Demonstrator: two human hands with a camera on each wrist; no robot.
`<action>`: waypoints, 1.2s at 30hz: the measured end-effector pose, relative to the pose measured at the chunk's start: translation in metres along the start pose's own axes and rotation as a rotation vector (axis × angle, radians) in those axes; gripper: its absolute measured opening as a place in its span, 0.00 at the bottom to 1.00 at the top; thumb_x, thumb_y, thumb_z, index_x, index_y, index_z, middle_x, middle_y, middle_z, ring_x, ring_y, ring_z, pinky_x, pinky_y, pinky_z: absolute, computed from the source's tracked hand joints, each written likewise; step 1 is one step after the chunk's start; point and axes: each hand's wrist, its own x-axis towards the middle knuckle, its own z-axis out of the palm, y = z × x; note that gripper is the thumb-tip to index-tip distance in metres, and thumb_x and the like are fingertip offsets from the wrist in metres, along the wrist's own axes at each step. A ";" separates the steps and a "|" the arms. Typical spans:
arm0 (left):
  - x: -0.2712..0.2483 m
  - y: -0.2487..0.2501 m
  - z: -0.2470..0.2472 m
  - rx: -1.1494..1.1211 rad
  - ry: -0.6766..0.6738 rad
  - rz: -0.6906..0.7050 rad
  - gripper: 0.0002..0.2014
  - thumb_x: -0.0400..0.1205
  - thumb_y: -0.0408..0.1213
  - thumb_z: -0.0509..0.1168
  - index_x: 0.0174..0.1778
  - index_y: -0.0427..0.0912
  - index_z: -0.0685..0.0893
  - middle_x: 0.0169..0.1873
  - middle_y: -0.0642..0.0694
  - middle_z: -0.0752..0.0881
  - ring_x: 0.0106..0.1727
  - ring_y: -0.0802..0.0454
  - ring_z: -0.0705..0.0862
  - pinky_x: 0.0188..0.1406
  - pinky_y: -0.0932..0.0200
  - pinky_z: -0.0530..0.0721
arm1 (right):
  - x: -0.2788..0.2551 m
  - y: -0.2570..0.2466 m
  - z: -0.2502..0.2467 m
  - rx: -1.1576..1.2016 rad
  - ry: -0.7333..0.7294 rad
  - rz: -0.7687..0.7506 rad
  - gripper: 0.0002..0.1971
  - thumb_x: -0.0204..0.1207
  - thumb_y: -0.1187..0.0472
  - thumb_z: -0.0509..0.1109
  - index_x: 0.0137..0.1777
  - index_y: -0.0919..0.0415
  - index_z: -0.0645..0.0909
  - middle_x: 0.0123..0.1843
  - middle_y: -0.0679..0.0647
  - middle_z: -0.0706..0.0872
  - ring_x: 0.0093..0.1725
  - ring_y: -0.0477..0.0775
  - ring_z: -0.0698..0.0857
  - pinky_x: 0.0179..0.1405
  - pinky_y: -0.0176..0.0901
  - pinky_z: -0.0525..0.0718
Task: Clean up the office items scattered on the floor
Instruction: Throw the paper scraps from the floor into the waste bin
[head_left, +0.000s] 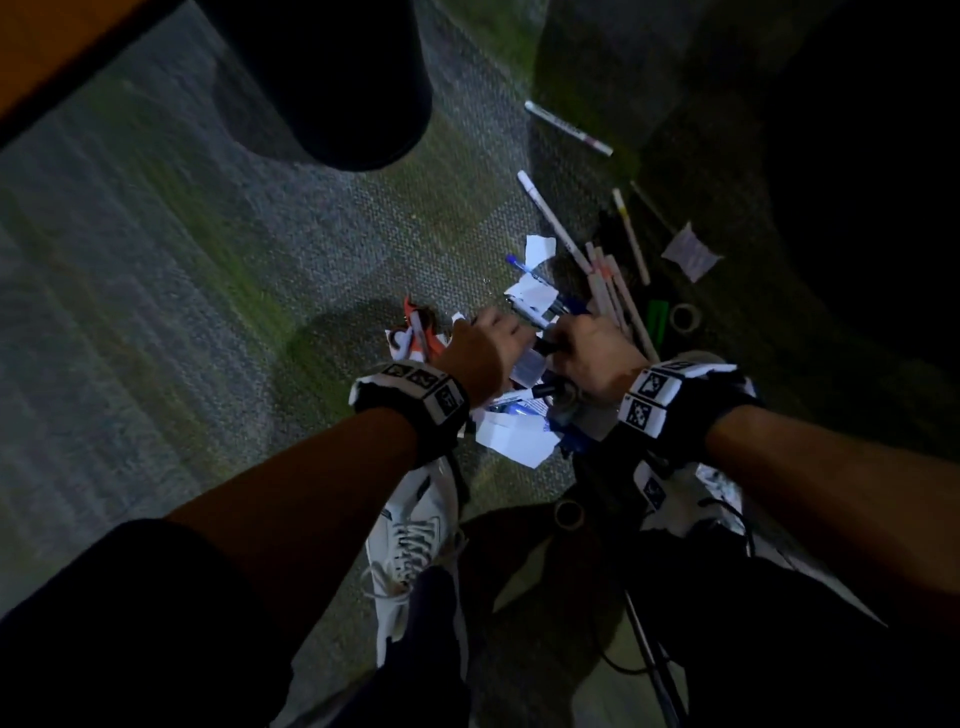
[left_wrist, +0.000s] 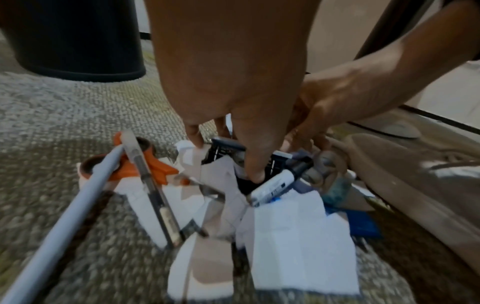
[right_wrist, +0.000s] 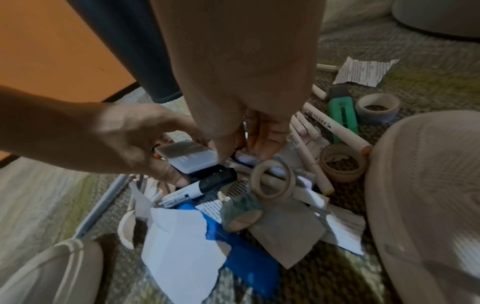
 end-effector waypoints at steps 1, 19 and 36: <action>0.001 -0.003 0.002 -0.012 -0.012 0.009 0.23 0.76 0.38 0.70 0.68 0.40 0.77 0.62 0.41 0.79 0.64 0.38 0.74 0.55 0.42 0.81 | 0.001 0.003 0.001 0.009 0.013 0.007 0.08 0.74 0.63 0.72 0.52 0.60 0.86 0.50 0.61 0.89 0.52 0.60 0.87 0.45 0.41 0.79; 0.005 -0.098 -0.038 -0.780 0.463 -0.463 0.06 0.77 0.30 0.60 0.38 0.44 0.80 0.28 0.41 0.81 0.28 0.47 0.78 0.30 0.61 0.75 | 0.004 -0.030 -0.005 0.045 0.278 -0.107 0.11 0.73 0.59 0.73 0.52 0.61 0.79 0.50 0.62 0.87 0.48 0.63 0.86 0.41 0.46 0.81; -0.053 -0.112 0.024 -0.077 0.188 -0.021 0.19 0.67 0.34 0.76 0.55 0.39 0.88 0.59 0.32 0.83 0.59 0.28 0.79 0.60 0.45 0.68 | 0.041 -0.039 0.010 0.107 0.187 -0.131 0.04 0.75 0.64 0.71 0.43 0.64 0.86 0.38 0.55 0.84 0.36 0.50 0.83 0.37 0.34 0.76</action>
